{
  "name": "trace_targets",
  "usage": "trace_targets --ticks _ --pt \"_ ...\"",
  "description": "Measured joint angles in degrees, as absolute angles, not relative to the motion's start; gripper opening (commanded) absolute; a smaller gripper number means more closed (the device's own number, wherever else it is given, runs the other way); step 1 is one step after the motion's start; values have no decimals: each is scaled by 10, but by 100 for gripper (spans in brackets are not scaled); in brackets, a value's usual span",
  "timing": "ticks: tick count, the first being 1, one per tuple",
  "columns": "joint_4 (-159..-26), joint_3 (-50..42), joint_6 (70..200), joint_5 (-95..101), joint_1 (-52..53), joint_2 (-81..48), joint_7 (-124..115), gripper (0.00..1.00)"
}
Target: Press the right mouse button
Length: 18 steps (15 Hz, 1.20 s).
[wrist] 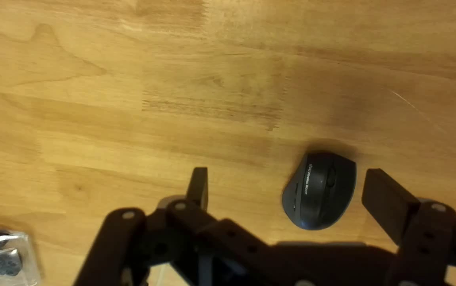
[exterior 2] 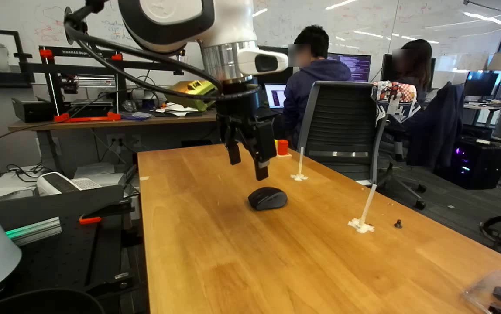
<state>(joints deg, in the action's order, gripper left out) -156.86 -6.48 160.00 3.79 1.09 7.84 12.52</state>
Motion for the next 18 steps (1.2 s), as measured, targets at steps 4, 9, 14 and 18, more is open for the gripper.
trace_targets --ticks 4,9,14,18 --pt "-1533 -38 1593 131 -5 12 25 100" --pt "-1492 -37 1561 163 -4 -42 -15 100" --pt "-1469 -30 1544 163 7 -64 -18 66" --pt "-1458 -22 1547 163 15 -72 -21 34"
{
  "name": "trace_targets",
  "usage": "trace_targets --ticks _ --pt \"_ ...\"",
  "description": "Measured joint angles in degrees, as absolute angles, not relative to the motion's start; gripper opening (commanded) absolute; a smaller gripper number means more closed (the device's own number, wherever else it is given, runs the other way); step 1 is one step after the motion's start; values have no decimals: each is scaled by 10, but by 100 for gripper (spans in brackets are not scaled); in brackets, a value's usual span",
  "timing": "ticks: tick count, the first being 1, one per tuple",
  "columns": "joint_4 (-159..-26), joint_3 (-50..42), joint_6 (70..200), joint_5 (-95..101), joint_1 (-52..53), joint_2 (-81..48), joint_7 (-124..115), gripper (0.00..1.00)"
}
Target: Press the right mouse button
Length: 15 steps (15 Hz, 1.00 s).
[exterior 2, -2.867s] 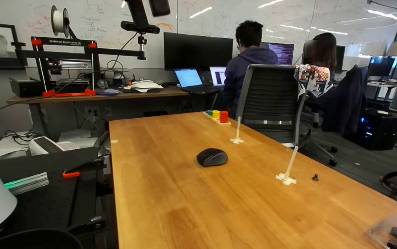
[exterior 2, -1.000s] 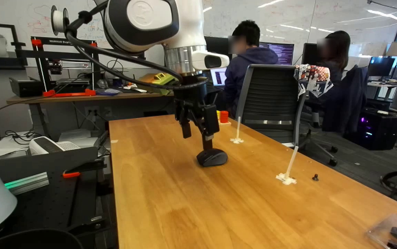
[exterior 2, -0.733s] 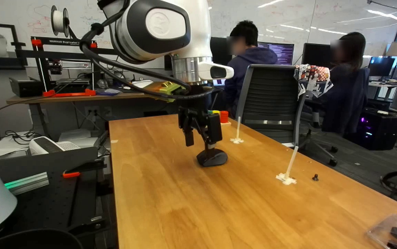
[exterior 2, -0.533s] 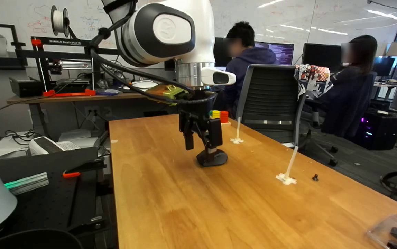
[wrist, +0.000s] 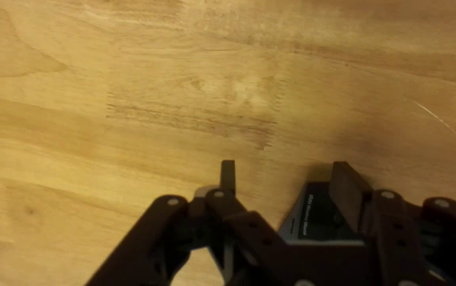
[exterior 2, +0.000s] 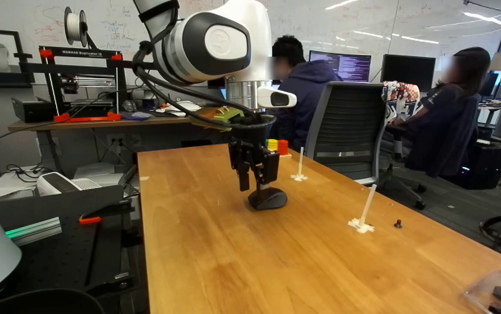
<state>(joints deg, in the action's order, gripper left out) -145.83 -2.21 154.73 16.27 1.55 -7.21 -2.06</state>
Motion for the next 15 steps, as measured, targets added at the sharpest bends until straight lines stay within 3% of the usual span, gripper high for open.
trace_targets --ticks 5,15 --pt "-1452 -15 1561 161 19 -79 -23 0" --pt "-1428 -15 1608 158 31 -128 -44 0"
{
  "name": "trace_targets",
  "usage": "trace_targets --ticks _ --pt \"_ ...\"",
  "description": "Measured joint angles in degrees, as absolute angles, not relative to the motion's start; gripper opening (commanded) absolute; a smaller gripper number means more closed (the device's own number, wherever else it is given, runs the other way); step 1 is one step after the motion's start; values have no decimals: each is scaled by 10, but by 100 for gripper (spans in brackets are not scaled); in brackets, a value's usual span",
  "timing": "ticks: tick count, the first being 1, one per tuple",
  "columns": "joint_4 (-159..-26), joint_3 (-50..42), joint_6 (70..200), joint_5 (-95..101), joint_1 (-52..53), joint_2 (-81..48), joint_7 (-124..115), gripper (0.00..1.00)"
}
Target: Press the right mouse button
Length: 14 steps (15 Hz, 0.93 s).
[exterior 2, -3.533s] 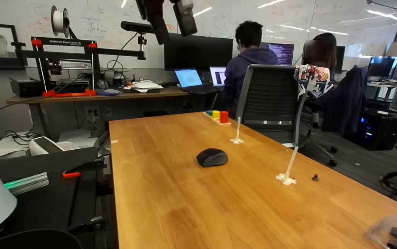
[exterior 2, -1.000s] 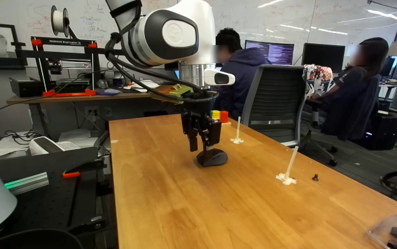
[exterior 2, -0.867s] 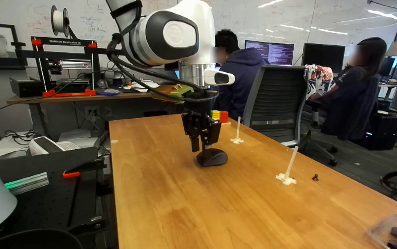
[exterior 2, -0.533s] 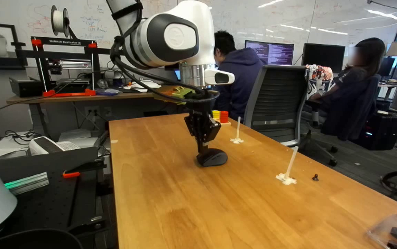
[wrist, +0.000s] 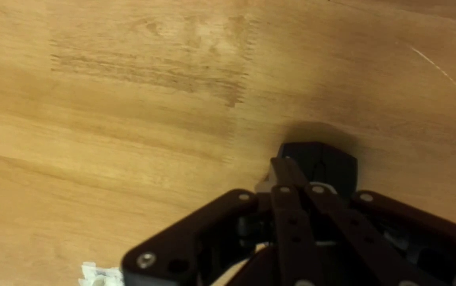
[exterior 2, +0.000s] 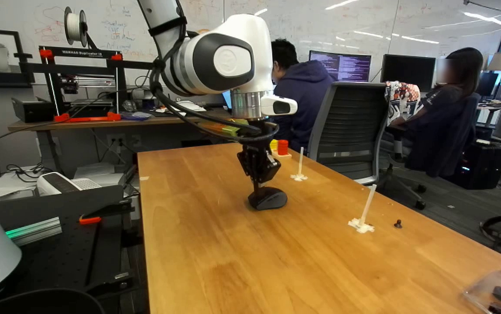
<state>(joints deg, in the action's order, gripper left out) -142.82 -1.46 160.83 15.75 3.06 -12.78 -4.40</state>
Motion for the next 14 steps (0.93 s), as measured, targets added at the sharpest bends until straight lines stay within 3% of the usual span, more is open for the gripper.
trace_targets --ticks 14 --pt "-1382 -20 1613 157 51 -172 -68 0"
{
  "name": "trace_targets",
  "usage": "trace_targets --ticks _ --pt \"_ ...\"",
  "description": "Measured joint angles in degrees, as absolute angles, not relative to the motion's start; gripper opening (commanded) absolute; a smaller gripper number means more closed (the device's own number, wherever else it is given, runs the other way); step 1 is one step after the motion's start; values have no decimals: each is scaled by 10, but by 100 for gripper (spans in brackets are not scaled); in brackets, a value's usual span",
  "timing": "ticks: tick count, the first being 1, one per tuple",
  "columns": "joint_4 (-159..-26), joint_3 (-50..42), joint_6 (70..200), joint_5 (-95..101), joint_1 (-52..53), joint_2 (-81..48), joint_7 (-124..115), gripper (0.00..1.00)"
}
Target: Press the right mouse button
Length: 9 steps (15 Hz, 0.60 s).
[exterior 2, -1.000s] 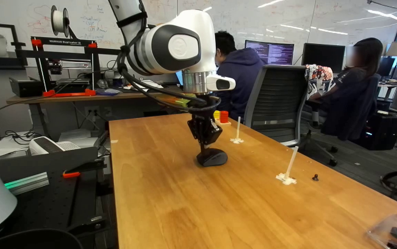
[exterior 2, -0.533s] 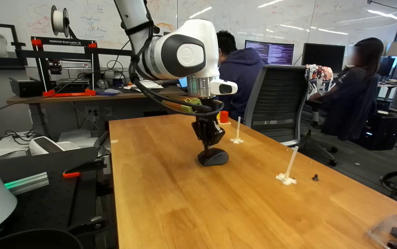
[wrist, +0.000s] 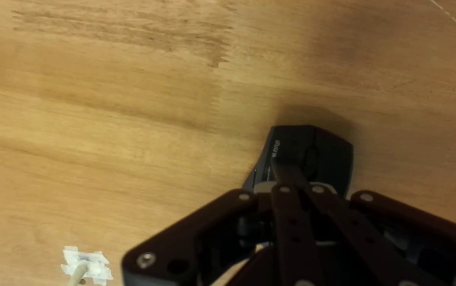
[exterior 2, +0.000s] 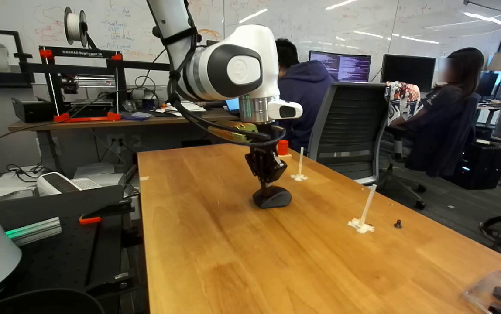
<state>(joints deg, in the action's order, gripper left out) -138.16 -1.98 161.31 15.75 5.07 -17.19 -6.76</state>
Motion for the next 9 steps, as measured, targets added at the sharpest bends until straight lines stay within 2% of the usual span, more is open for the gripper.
trace_targets --ticks 9 --pt "-1387 -16 1605 90 26 -130 -32 0"
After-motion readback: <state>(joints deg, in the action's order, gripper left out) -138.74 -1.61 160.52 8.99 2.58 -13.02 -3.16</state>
